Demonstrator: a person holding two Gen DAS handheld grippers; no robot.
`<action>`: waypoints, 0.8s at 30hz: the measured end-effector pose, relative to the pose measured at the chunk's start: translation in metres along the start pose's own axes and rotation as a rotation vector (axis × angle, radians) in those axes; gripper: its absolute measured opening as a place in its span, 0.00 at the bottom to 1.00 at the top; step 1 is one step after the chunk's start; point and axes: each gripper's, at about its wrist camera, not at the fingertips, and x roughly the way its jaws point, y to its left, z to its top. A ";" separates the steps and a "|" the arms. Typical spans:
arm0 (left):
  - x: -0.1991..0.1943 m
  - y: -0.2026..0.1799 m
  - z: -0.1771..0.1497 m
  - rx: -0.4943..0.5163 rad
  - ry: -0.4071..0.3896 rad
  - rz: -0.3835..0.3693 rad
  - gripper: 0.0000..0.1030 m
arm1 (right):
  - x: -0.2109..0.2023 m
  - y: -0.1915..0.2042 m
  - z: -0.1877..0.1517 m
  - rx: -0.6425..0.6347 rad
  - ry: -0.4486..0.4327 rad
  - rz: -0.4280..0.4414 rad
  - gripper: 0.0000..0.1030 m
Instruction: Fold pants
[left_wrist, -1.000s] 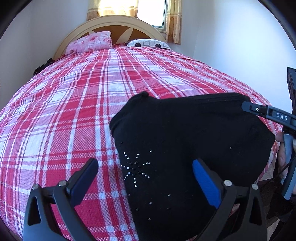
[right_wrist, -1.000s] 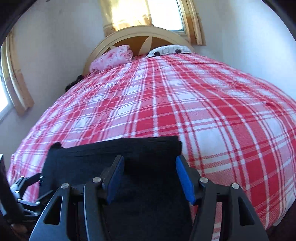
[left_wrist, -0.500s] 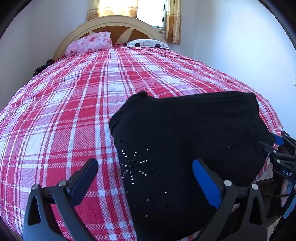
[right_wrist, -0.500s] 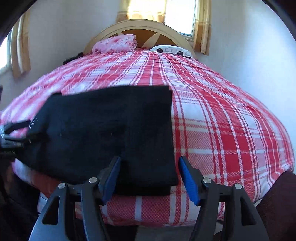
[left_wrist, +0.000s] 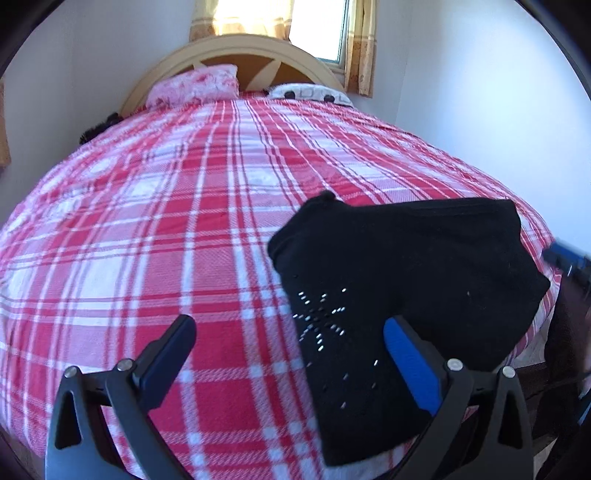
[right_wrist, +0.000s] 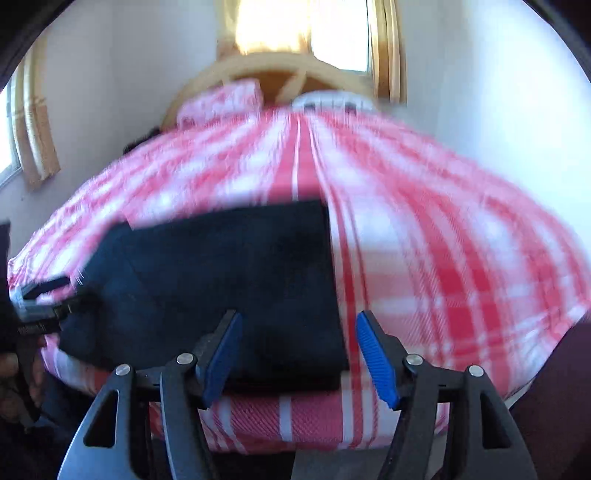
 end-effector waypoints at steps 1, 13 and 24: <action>-0.005 0.000 -0.004 0.011 -0.009 0.015 1.00 | -0.008 0.005 0.008 -0.012 -0.026 0.016 0.63; 0.003 0.014 -0.024 -0.021 0.017 -0.046 1.00 | 0.121 0.118 0.115 0.028 0.323 0.512 0.63; 0.001 0.012 -0.034 0.029 -0.045 -0.052 1.00 | 0.174 0.189 0.104 -0.162 0.648 0.623 0.19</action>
